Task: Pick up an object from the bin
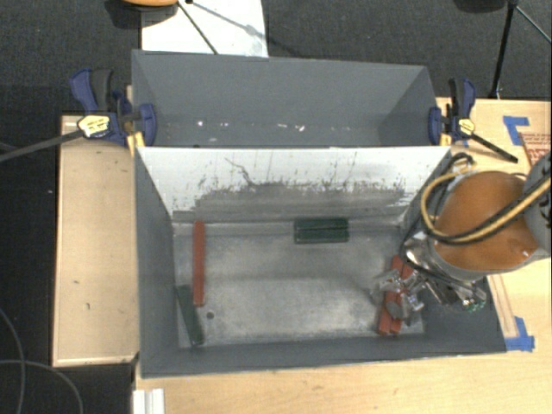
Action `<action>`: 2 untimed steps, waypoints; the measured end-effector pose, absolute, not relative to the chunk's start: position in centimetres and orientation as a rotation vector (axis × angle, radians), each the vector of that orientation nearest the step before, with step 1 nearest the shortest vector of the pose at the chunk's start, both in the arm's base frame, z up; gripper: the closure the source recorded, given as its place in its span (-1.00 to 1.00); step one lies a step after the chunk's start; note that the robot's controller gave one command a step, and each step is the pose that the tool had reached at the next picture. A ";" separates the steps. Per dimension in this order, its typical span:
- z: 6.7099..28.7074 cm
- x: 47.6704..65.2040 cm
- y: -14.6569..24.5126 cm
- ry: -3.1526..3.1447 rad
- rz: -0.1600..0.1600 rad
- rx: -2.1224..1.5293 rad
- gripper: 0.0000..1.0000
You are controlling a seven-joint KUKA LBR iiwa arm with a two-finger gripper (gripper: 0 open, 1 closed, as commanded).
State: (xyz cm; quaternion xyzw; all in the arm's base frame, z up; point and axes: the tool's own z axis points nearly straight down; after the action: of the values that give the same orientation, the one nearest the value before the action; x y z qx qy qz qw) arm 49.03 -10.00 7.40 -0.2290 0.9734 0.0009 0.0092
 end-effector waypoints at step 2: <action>20.5 48.1 -9.8 3.037 0.001 -0.797 -1.00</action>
Offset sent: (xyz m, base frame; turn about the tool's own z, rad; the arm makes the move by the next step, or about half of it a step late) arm 0.0000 0.0000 0.0000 0.0000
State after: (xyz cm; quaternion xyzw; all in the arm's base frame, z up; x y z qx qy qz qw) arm 48.10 -9.81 20.55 -0.2537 0.9673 0.0002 0.0009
